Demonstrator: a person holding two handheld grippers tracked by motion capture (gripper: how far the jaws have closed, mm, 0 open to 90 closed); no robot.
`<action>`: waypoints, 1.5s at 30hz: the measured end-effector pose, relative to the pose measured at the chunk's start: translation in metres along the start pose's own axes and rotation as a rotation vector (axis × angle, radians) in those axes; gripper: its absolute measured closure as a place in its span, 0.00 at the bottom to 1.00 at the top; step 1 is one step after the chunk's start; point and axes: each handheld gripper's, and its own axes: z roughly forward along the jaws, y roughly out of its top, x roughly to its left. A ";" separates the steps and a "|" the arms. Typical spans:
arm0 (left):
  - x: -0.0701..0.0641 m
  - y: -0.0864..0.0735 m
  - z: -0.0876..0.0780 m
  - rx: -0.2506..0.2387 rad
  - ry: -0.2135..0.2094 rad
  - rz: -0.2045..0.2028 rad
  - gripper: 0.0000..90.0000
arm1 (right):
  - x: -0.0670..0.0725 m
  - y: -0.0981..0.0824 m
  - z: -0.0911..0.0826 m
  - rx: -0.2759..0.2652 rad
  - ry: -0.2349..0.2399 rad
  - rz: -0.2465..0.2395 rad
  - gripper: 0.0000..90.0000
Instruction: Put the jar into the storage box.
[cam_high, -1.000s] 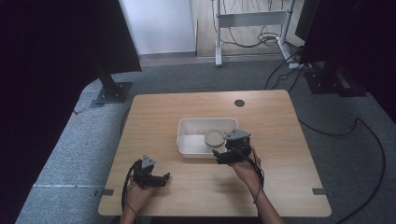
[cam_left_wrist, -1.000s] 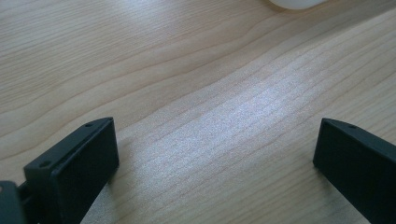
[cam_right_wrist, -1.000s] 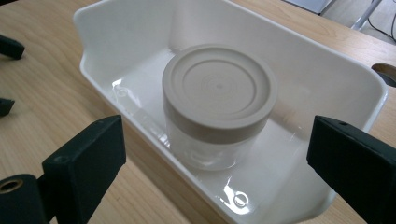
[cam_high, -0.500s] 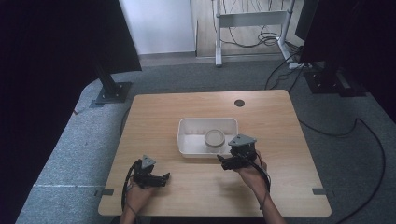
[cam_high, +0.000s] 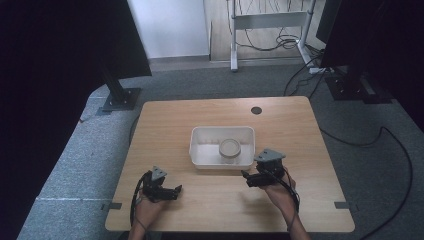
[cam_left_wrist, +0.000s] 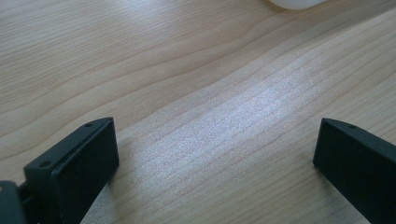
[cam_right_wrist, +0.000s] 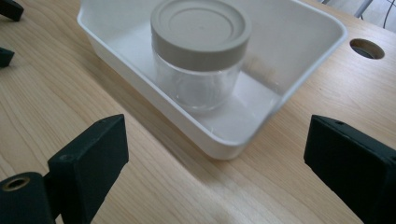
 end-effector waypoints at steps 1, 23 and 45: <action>0.000 0.000 0.000 0.000 0.000 0.000 0.00 | -0.001 -0.002 -0.002 0.000 -0.004 0.001 0.07; 0.000 0.000 0.000 0.000 0.000 0.000 0.00 | -0.024 -0.050 -0.034 -0.002 -0.082 0.064 0.06; 0.000 0.000 0.000 0.000 0.000 -0.001 0.00 | -0.032 -0.106 -0.048 0.049 -0.132 0.142 0.05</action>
